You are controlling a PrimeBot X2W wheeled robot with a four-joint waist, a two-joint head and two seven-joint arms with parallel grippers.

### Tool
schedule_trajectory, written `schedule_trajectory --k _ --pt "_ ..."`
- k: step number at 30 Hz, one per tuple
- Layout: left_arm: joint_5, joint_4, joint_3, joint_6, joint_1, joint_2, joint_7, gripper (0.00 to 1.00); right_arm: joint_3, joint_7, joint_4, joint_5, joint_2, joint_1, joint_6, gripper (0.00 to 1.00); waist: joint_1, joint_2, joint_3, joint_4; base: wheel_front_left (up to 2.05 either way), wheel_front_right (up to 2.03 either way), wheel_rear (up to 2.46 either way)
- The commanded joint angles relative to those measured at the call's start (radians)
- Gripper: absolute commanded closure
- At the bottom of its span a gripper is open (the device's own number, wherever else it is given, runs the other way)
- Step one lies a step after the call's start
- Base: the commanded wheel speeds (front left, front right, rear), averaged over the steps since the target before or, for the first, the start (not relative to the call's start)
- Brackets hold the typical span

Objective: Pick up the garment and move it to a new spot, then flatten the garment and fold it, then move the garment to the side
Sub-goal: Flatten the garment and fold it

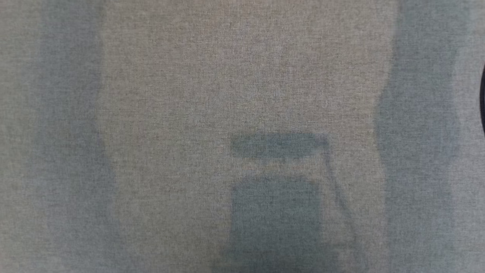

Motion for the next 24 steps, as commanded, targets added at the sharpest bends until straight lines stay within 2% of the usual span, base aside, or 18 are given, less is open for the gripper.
schedule_trajectory --k 1,4,6,11,14,19,24 --pt "0.001 0.013 -0.003 -0.011 -0.013 -0.011 -0.015 1.0 0.006 -0.013 0.013 0.018 -0.003 0.002 0.0 1.0 -0.0002 0.012 0.059 -0.004 0.0 0.0 0.0" --pt "0.032 0.116 -0.058 -0.08 0.038 -0.025 -0.159 1.0 0.098 -0.07 0.064 0.091 -0.002 0.074 0.0 1.0 -0.0002 0.012 0.097 -0.02 0.0 0.0 0.0" --pt "0.049 0.161 -0.095 -0.099 0.08 -0.023 -0.211 1.0 0.148 -0.064 0.052 0.133 -0.001 0.153 0.0 1.0 -0.0002 0.012 0.107 -0.023 0.0 0.0 0.0" --pt "0.003 0.25 -0.156 -0.117 0.228 -0.015 -0.291 1.0 0.295 -0.029 -0.085 0.229 -0.04 0.458 0.0 1.0 -0.0002 0.012 0.102 -0.025 0.0 0.0 0.0" --pt "-0.059 0.237 -0.198 -0.119 0.333 -0.014 -0.322 1.0 0.373 -0.001 -0.217 0.308 -0.08 0.658 0.001 1.0 -0.0002 0.012 0.081 -0.028 0.0 0.0 0.0" --pt "-0.143 0.15 -0.274 -0.119 0.494 0.034 -0.363 1.0 0.386 0.051 -0.447 0.431 -0.151 0.952 0.0 1.0 -0.0002 0.012 0.031 -0.017 0.0 0.0 0.0" --pt "-0.197 0.067 -0.32 -0.12 0.674 0.089 -0.372 1.0 0.359 0.121 -0.624 0.461 -0.194 1.233 0.0 1.0 -0.0002 0.012 -0.091 -0.018 0.0 0.0 0.0"
